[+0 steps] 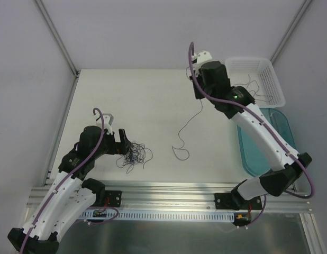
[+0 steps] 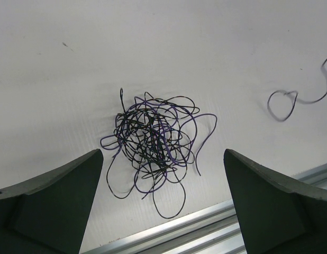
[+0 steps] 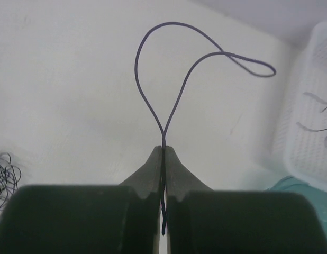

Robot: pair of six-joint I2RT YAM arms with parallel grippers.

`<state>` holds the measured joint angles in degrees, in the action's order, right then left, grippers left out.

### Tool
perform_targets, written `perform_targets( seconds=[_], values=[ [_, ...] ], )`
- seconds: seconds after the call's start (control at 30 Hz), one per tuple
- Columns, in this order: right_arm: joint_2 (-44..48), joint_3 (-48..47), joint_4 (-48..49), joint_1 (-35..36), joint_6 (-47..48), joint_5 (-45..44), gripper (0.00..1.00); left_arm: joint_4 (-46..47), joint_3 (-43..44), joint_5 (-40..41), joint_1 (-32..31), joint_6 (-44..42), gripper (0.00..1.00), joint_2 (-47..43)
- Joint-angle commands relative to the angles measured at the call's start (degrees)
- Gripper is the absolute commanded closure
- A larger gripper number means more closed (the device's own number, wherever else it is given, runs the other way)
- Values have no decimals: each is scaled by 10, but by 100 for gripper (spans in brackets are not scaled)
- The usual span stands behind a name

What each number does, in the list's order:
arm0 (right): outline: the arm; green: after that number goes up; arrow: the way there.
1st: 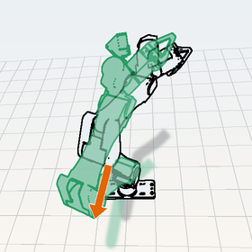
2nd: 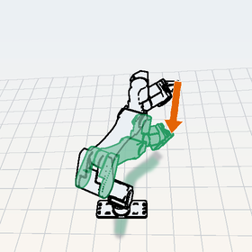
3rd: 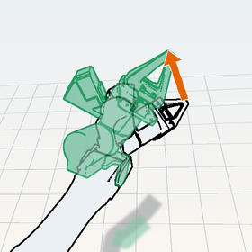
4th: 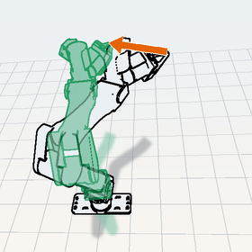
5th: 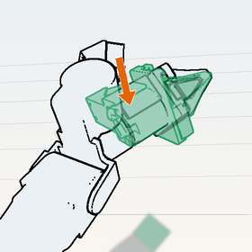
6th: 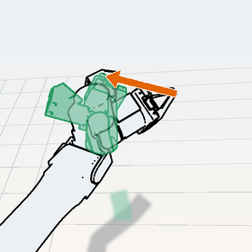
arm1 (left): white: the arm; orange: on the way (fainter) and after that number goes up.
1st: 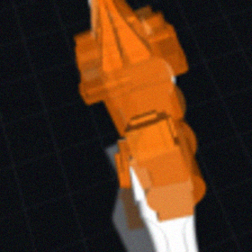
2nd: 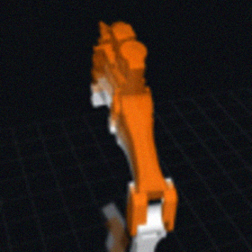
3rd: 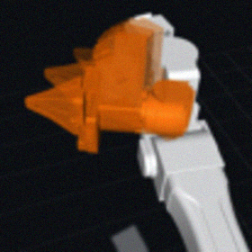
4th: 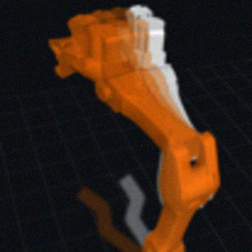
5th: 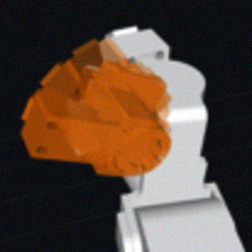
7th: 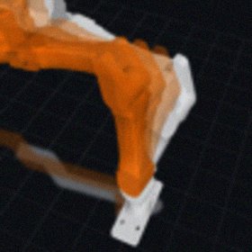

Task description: Untangle the cables

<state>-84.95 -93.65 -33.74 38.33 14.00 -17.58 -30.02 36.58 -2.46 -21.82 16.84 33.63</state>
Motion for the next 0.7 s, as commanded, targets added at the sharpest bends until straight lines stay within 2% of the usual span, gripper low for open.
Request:
perform_targets(
  seconds=[0.0,0.2,0.37,0.5,0.67],
  values=[
    [39,-101,-54,-19,75,-41,99,2,-1,5,-5,-10,1,0],
    [42,-175,30,-90,136,-73,99,1,1,5,-4,-10,1,11],
    [32,-205,142,-176,134,-62,99,3,0,6,-4,-7,1,19],
    [-10,-250,199,-246,125,-42,99,3,2,8,-3,-5,1,28],
    [-108,-291,260,-343,104,-5,99,3,1,8,-1,-2,1,33]
  ],
)
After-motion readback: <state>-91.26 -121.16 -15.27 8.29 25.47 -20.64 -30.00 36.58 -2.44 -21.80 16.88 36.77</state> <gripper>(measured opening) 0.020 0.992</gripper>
